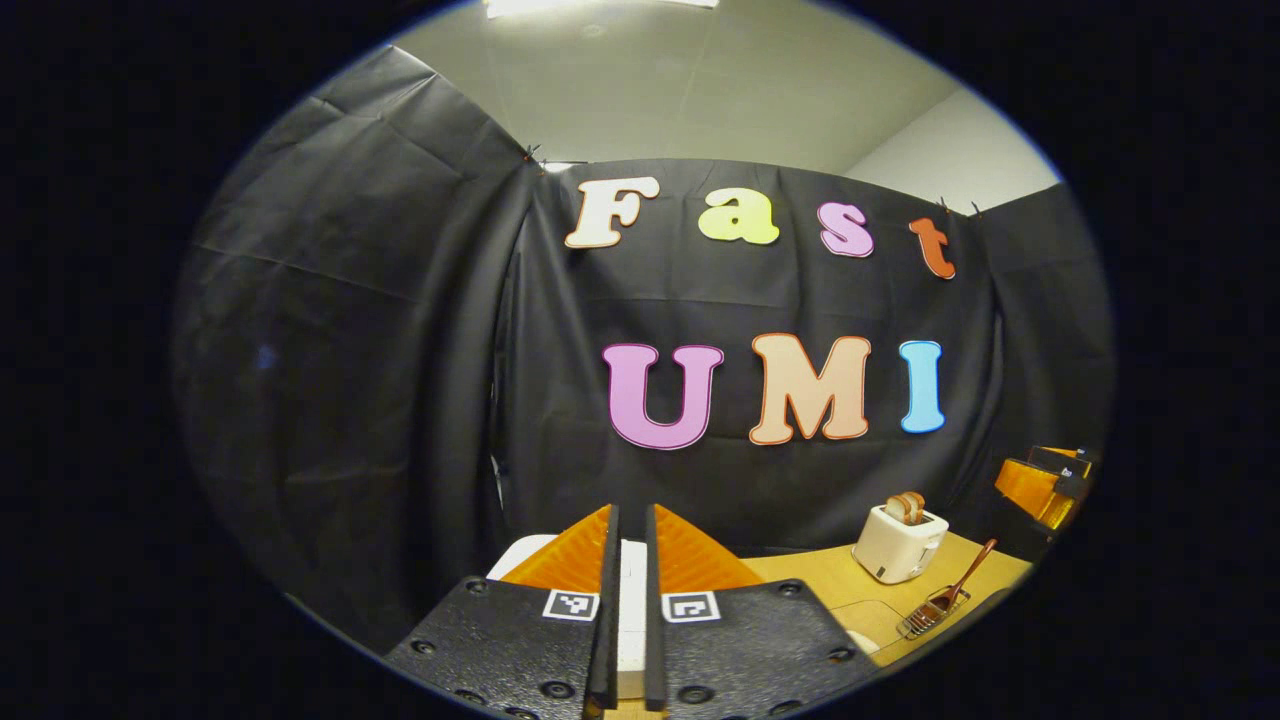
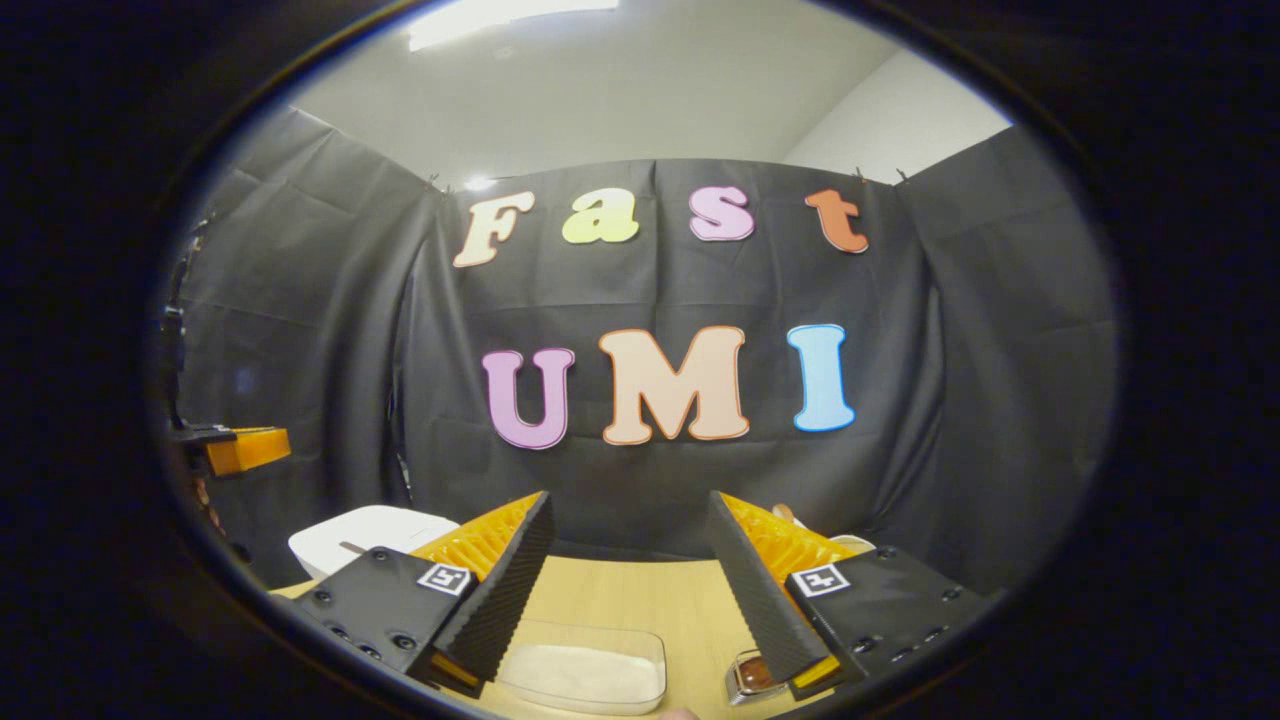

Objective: Close the left gripper, press the button to open the rice cooker; take a wooden spoon from the chopstick holder with the right hand, scoop a spoonful of rice and pour it into the rice cooker, then put the wooden spoon back into the chopstick holder.

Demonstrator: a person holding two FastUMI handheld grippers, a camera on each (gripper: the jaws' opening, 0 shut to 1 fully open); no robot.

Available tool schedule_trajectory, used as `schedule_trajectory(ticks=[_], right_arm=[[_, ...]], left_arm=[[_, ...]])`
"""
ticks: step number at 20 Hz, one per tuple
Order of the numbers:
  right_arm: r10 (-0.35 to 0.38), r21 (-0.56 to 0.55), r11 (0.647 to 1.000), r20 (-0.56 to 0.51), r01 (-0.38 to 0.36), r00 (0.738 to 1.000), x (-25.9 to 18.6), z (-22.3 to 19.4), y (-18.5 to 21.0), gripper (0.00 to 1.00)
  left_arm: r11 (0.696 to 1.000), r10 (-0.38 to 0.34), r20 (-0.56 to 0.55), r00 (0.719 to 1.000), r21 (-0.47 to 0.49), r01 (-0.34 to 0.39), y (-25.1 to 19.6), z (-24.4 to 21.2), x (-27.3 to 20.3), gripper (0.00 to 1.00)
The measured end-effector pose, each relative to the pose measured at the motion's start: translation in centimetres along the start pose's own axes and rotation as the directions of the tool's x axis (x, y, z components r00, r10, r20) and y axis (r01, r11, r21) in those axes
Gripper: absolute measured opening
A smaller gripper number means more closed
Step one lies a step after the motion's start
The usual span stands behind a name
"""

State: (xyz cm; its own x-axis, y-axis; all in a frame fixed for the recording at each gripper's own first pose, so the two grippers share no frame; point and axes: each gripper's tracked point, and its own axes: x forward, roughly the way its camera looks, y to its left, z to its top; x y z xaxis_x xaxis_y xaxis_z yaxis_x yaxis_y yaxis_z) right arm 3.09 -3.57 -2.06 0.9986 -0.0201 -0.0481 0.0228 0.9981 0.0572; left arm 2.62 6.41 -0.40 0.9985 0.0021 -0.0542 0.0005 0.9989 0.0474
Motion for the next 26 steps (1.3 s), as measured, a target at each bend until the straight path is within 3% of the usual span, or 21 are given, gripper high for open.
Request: schedule_trajectory(ticks=[2, 4, 7, 10, 14, 16, 18, 19, 20, 26], right_arm=[[-0.011, -0.006, 1.0, -0.008, 0.011, 1.0, 0.0, -0.3, -0.3, 0.94], [-0.012, 0.001, 1.0, -0.017, 0.012, 1.0, 0.0, -0.5, -0.3, 0.99], [-0.024, -0.002, 1.0, -0.013, 0.024, 1.0, -0.1, -0.1, -0.7, 1.0], [-0.035, -0.015, 0.999, -0.012, 0.034, 0.999, -0.2, 0.0, -1.1, 0.94], [-0.048, -0.02, 0.999, -0.019, 0.047, 0.999, -0.4, -0.1, -1.5, 0.99], [-0.057, -0.035, 0.998, -0.02, 0.056, 0.998, -0.4, -0.2, -1.7, 0.94], [-0.065, -0.04, 0.997, -0.03, 0.063, 0.997, -0.4, -0.6, -2.0, 0.94], [-0.072, -0.04, 0.997, -0.036, 0.07, 0.997, -0.5, -0.7, -2.3, 0.99], [-0.08, -0.039, 0.996, -0.038, 0.078, 0.996, -0.6, -0.8, -2.6, 0.94], [-0.116, -0.027, 0.993, -0.033, 0.115, 0.993, -0.8, -0.6, -3.9, 0.94]], left_arm=[[1.0, -0.006, -0.008, 1.0, 0.002, 0.006, 0.8, -0.8, 0.9, 0.0], [0.999, -0.039, -0.036, 0.999, 0.008, 0.039, 0.7, -2.0, 1.8, 0.0], [0.998, -0.065, -0.11, 0.992, -0.008, 0.064, 1.4, -4.8, 3.1, 0.0], [0.996, -0.089, -0.18, 0.98, -0.029, 0.085, 1.9, -7.5, 3.8, 0.0], [0.995, -0.1, -0.263, 0.959, -0.034, 0.095, 2.7, -11.0, 5.1, 0.0], [0.995, -0.095, -0.299, 0.95, -0.034, 0.088, 3.4, -12.5, 5.5, 0.0], [0.996, -0.09, -0.327, 0.941, -0.054, 0.076, 3.8, -13.8, 5.6, 0.0], [0.995, -0.088, -0.341, 0.936, -0.065, 0.07, 3.9, -14.4, 5.7, 0.0], [0.995, -0.089, -0.353, 0.931, -0.075, 0.067, 4.0, -15.0, 5.7, 0.0], [0.996, -0.08, -0.404, 0.911, -0.065, 0.059, 4.4, -17.5, 5.6, 0.0]])
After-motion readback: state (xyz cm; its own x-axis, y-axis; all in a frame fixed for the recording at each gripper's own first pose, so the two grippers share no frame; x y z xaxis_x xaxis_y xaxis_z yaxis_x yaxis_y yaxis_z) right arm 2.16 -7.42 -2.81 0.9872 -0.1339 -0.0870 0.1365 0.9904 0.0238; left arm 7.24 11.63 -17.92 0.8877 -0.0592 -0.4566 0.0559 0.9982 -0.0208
